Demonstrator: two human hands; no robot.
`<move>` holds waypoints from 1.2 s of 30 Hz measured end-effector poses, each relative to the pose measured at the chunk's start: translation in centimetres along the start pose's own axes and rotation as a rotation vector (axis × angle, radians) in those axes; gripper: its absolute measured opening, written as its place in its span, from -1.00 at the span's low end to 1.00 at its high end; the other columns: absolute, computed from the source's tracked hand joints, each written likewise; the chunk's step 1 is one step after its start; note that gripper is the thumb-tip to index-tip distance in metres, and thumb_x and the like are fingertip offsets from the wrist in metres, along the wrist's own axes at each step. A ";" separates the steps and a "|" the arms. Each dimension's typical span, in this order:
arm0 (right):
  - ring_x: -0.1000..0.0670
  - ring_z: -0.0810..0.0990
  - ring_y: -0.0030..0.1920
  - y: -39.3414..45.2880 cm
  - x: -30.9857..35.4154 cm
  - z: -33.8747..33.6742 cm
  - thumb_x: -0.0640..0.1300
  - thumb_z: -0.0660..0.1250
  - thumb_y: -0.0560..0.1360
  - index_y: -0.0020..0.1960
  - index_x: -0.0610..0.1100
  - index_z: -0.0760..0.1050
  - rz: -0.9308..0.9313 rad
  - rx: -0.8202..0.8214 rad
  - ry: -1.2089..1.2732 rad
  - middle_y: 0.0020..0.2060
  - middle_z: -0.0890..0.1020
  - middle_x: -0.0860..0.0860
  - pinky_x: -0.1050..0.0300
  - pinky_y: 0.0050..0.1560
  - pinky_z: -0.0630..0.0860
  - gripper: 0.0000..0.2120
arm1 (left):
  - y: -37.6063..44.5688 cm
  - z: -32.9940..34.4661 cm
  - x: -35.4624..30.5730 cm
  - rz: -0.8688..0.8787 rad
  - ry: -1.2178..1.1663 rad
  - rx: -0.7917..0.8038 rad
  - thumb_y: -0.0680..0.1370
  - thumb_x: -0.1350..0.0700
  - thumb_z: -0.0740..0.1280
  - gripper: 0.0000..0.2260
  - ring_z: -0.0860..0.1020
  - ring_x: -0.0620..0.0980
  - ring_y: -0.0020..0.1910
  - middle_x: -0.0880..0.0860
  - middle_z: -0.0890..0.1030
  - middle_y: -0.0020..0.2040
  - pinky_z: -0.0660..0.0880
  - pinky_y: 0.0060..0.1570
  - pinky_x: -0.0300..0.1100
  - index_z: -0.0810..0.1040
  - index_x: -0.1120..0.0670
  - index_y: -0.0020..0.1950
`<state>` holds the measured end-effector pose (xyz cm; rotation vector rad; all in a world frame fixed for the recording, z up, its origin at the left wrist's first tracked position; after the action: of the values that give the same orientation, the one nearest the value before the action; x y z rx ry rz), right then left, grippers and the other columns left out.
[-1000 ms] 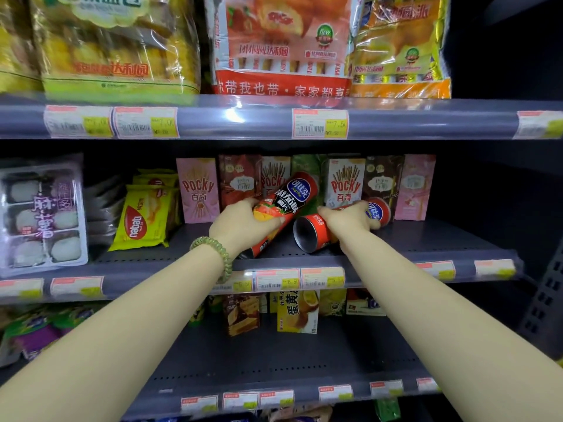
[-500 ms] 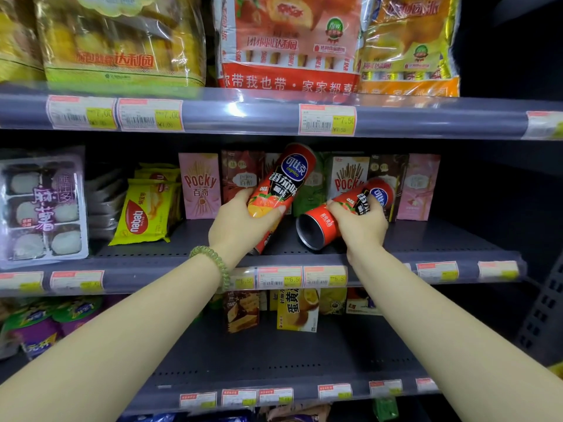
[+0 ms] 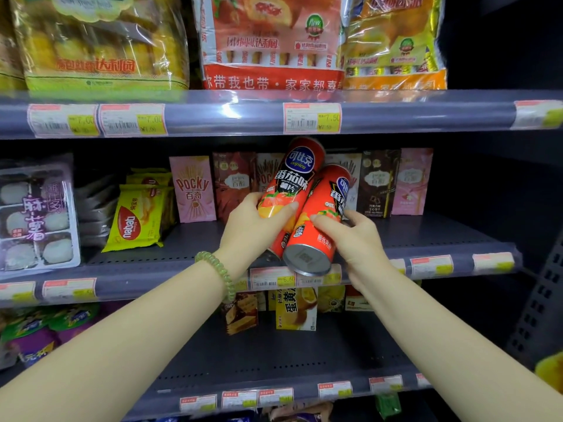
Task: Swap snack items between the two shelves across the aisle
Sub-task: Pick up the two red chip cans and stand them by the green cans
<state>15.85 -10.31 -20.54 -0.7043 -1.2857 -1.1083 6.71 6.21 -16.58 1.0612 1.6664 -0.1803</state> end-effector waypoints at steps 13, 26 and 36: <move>-0.02 0.73 -0.12 -2.9 -0.6 -2.1 -0.13 0.51 0.29 0.13 -0.26 0.56 -0.013 0.110 0.119 -0.04 0.73 -0.11 0.11 -0.18 0.65 -0.55 | -5.8 0.1 1.0 0.010 -0.281 0.106 0.53 -0.05 0.37 -0.64 0.65 -0.20 -0.01 -0.19 0.59 0.11 0.60 -0.06 -0.26 0.39 -0.15 0.30; -0.05 0.68 0.13 -8.5 -3.6 5.2 -0.10 0.51 0.33 0.31 -0.05 0.48 0.072 0.589 -0.069 0.15 0.68 -0.03 -0.07 0.12 0.60 -0.44 | -12.4 -6.9 6.5 -0.030 -0.434 0.034 0.33 0.06 0.43 -0.48 0.64 -0.25 0.06 -0.26 0.68 0.07 0.56 -0.11 -0.39 0.42 -0.20 0.26; 0.04 0.69 0.05 -15.8 -5.9 25.0 -0.13 0.63 0.21 0.15 0.00 0.56 -0.106 0.840 -0.105 0.04 0.72 0.07 0.11 0.03 0.62 -0.46 | -22.0 -27.7 16.4 -0.152 -0.330 -0.407 0.27 -0.07 0.55 -0.37 0.63 -0.09 0.16 -0.06 0.67 0.19 0.57 0.09 -0.19 0.46 -0.12 0.31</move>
<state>-7.77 8.11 -23.93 -0.0600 -1.7177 -0.5181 -28.40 18.72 -27.93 0.5650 1.4049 -0.1014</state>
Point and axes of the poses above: each hand's wrist, its own y-axis towards the middle knuckle, its own z-axis out of the palm, x = y × z, the point moved 10 cm from there along y, towards the middle knuckle
